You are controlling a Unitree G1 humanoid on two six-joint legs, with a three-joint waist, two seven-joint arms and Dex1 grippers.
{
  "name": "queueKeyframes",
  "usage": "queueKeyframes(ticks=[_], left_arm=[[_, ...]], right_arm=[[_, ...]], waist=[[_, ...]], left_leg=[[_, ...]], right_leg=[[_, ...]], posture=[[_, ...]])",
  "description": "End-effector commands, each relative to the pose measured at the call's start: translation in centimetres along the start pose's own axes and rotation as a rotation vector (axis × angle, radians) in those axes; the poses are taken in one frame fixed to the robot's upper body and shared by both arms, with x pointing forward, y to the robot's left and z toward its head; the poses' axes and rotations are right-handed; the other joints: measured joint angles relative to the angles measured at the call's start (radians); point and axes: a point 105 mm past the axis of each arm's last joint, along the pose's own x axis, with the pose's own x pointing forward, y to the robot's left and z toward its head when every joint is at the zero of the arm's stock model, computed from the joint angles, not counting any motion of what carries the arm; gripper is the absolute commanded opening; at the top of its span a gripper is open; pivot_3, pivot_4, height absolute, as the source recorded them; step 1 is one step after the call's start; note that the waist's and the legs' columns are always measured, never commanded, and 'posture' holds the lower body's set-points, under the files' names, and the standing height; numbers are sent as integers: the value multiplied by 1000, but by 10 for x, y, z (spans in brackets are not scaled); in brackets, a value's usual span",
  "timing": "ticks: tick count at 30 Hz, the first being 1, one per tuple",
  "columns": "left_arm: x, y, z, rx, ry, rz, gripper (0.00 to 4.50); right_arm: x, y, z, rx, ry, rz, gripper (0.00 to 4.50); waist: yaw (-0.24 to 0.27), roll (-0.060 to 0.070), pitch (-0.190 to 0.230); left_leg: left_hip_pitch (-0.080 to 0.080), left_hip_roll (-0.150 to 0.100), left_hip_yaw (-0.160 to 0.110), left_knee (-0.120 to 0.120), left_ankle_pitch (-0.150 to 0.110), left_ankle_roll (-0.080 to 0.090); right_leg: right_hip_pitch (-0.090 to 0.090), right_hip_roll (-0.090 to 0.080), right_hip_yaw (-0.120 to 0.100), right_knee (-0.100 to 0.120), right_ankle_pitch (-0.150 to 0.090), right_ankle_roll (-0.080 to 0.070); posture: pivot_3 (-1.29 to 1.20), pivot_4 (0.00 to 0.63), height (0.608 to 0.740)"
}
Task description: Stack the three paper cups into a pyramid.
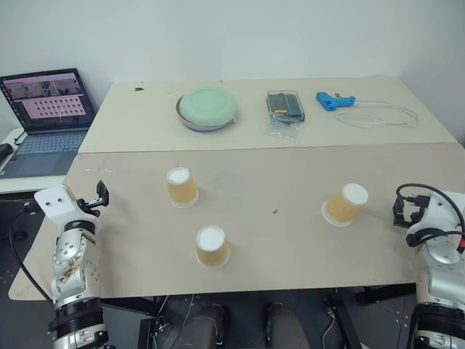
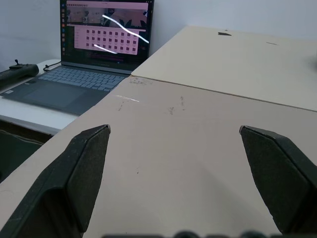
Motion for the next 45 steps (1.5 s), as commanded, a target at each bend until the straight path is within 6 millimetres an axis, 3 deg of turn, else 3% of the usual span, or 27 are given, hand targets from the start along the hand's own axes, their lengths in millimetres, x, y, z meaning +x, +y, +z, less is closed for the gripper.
queueKeyframes(ticks=[1,4,7,9,10,12,15,18,20,25,29,35,45], left_arm=[[6,-6,17,14,-48,-52,4479],[7,-20,32,-17,-66,-183,4479],[-3,-35,69,-43,-123,-361,4479],[-7,-39,81,-58,-136,-415,4479],[-15,-52,96,-36,-140,-528,4479],[-35,-77,114,15,-113,-760,4479],[-61,-94,122,33,-34,-973,4479],[-98,-116,127,-5,73,-1220,4479],[-117,-129,119,34,139,-1324,4479],[-146,-140,86,128,281,-1457,4479],[-154,-129,61,216,364,-1487,4479],[-158,-123,47,285,382,-1522,4479],[-170,-137,25,308,394,-1648,4479]], right_arm=[[-1,-14,20,5,-62,-45,4500],[3,-28,36,25,-91,-23,4500],[4,-38,81,39,-186,86,4500],[2,-39,92,50,-205,130,4500],[0,-38,109,59,-241,190,4500],[-9,-29,138,43,-304,344,4500],[-26,-8,163,16,-334,576,4500],[-71,35,194,-27,-390,989,4500],[-104,58,205,-100,-429,1215,4500],[-154,92,221,-181,-482,1552,4500],[-184,120,208,-231,-464,1768,4500],[-187,134,202,-226,-453,1819,4500],[-189,145,184,-204,-377,1855,4500]], waist=[[0,0,0],[0,0,0],[-2,0,1],[-4,0,1],[-6,0,0],[-9,-2,1],[-14,0,2],[-22,4,3],[-26,5,3],[-26,4,4],[-24,4,4],[2,4,4],[6,3,4]], left_leg=[[0,0,0,0,0,0],[0,1,0,0,0,0],[-1,0,2,0,0,0],[-2,1,3,0,0,0],[-1,2,3,0,0,1],[-1,6,4,-1,-1,0],[-1,9,4,-1,-1,-1],[0,10,7,-2,-2,-1],[-1,11,8,-2,-2,-1],[0,16,13,-3,-3,-3],[-2,19,15,-3,-3,-3],[-6,17,16,-4,-4,-1],[-6,18,17,-4,-6,1]], right_leg=[[0,0,0,0,0,0],[0,1,0,0,1,0],[-1,1,2,0,1,0],[-2,1,3,-1,1,0],[-2,2,3,-1,1,0],[-1,6,3,-3,1,0],[-2,9,3,-3,2,-2],[-2,9,6,-3,2,-3],[-3,9,6,-3,2,-3],[-2,7,8,-5,3,-5],[-2,7,9,-12,6,-10],[-5,7,8,-16,7,-10],[-6,7,8,-17,12,-14]], posture=[[0,150,733],[0,150,733],[0,150,733],[0,150,733],[0,150,733],[0,150,733],[0,150,733],[0,150,733],[0,150,733],[0,150,733],[0,150,733],[0,150,733],[0,150,733]])
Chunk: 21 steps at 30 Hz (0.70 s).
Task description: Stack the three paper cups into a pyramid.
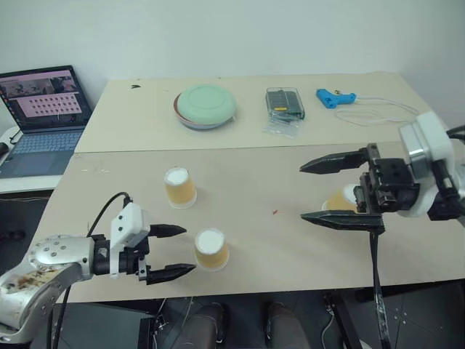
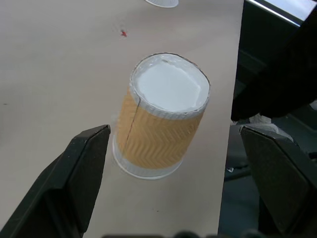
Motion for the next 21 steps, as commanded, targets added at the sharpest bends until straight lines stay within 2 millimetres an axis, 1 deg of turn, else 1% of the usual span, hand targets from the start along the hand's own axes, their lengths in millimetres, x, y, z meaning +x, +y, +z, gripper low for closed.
queueKeyframes(ticks=[1,7,10,14,21], left_arm=[[12,1,5,37,-31,-38,4479],[29,11,9,58,-56,-46,4479],[36,14,11,67,-63,-58,4479],[41,18,12,78,-68,-57,4479],[42,21,18,88,-80,-56,4479]], right_arm=[[7,9,-4,12,0,38,4500],[15,22,-26,81,47,71,4500],[17,25,-35,110,60,67,4500],[18,25,-46,129,84,50,4500],[18,22,-47,125,79,18,4500]], waist=[[1,0,0],[3,0,0],[2,0,0],[-2,0,0],[-1,-1,0]], left_leg=[[1,0,0,0,0,0],[1,0,0,1,0,0],[1,0,0,1,0,0],[1,0,1,1,0,0],[2,0,1,1,0,0]], right_leg=[[0,0,0,0,0,0],[1,0,0,1,-2,5],[1,0,0,1,-3,6],[1,1,0,1,-2,5],[2,1,0,1,-1,5]], posture=[[0,150,733],[0,150,733],[0,150,733],[0,150,733],[0,150,733]])
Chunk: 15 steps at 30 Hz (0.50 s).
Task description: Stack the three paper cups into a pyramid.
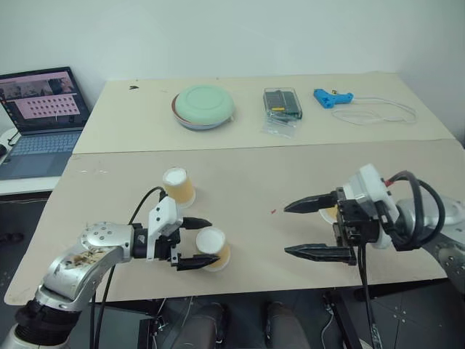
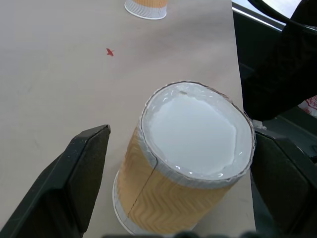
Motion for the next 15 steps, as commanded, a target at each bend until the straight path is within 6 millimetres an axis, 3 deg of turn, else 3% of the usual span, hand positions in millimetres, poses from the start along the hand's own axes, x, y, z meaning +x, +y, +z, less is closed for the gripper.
queueKeyframes(ticks=[1,4,7,9,11,15], left_arm=[[-1,1,9,42,-19,-1,4479],[-1,1,10,36,-23,-6,4479],[-2,1,10,32,-21,-8,3760],[-2,1,9,28,-19,-8,2933],[-2,0,9,25,-15,-8,2448],[0,2,11,33,-20,1,2435]], right_arm=[[0,1,7,-44,-17,-9,4500],[-1,0,7,-49,-16,-18,4500],[-1,-1,8,-52,-19,-24,4500],[0,-2,8,-54,-20,-27,4500],[0,-2,9,-55,-19,-28,4500],[-2,-6,9,-54,-23,-45,4500]], waist=[[-1,0,0],[-2,0,0],[-2,0,0],[-2,0,0],[-2,0,0],[-2,0,0]], left_leg=[[0,0,0,0,0,0],[0,0,0,0,0,0],[0,0,0,0,0,0],[0,0,0,0,0,0],[0,0,0,0,0,0],[0,0,0,0,0,0]], right_leg=[[0,0,0,0,0,0],[0,0,0,0,0,0],[0,0,0,0,0,0],[0,0,0,0,0,0],[0,0,0,0,0,0],[0,0,0,0,0,0]], posture=[[0,150,733],[0,150,733],[0,150,733],[0,150,733],[0,150,733],[0,150,733]])
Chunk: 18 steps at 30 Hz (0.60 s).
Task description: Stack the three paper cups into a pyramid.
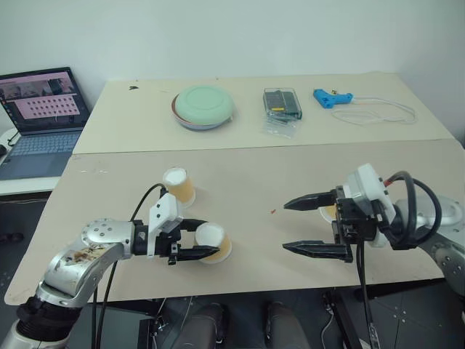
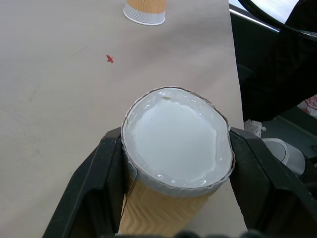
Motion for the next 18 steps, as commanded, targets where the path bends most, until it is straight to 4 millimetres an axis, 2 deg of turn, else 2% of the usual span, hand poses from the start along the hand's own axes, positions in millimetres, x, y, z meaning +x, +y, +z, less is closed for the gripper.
queueKeyframes(ticks=[1,7,12,18], left_arm=[[1,2,11,45,-22,12,2435],[17,26,25,83,-57,54,2435],[59,43,35,103,-87,-30,2435],[110,47,35,74,-93,-128,2435]], right_arm=[[-3,-4,9,-43,-20,-25,4500],[-5,-7,9,-44,-24,-44,4500],[-3,-6,10,-48,-27,-40,4500],[-2,-6,11,-56,-32,-54,4500]], waist=[[0,0,0],[9,0,0],[15,-1,0],[21,-2,-1]], left_leg=[[0,0,0,0,0,0],[1,0,0,1,0,-1],[0,-1,0,3,1,-1],[-1,-2,0,5,0,0]], right_leg=[[0,0,0,0,0,0],[1,0,-1,0,0,1],[2,1,-1,0,2,3],[2,1,-1,-1,5,-1]], posture=[[0,150,733],[0,150,733],[0,150,733],[0,150,733]])
